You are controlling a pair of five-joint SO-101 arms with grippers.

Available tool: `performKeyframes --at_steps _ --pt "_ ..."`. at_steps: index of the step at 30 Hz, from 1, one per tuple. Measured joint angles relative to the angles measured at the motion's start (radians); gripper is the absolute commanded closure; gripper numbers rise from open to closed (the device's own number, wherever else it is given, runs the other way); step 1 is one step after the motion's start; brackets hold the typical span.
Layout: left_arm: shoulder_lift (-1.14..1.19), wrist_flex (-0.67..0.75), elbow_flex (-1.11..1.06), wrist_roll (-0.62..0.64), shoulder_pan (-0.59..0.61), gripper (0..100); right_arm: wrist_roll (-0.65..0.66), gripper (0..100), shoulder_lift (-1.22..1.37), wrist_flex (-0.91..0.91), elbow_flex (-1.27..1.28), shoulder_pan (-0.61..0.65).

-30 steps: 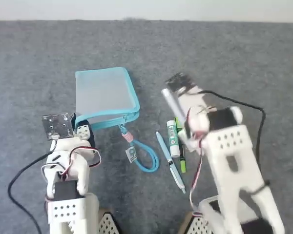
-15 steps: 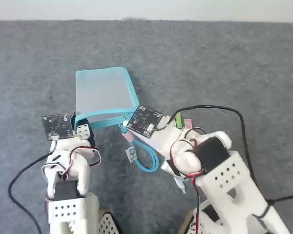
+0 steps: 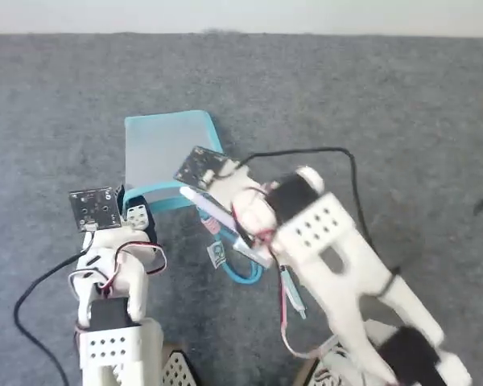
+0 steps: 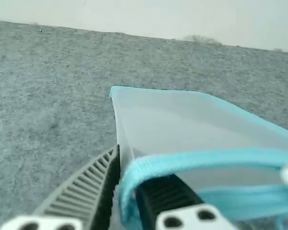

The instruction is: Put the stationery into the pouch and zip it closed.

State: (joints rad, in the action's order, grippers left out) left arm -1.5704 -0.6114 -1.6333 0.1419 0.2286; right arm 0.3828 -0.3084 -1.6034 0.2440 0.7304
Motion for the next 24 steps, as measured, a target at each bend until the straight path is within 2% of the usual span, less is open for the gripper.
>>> performKeyframes --at_steps 10,16,24 --pt "0.000 0.000 0.000 0.000 0.000 99 -0.029 99.1 0.198 -0.003 -0.135 0.003" --pt "0.000 0.000 0.000 0.000 0.000 99 -0.029 99.1 0.209 -0.086 -0.169 0.005" --pt "0.000 0.000 0.000 0.000 0.000 99 -0.031 99.1 0.209 -0.101 -0.169 0.031"
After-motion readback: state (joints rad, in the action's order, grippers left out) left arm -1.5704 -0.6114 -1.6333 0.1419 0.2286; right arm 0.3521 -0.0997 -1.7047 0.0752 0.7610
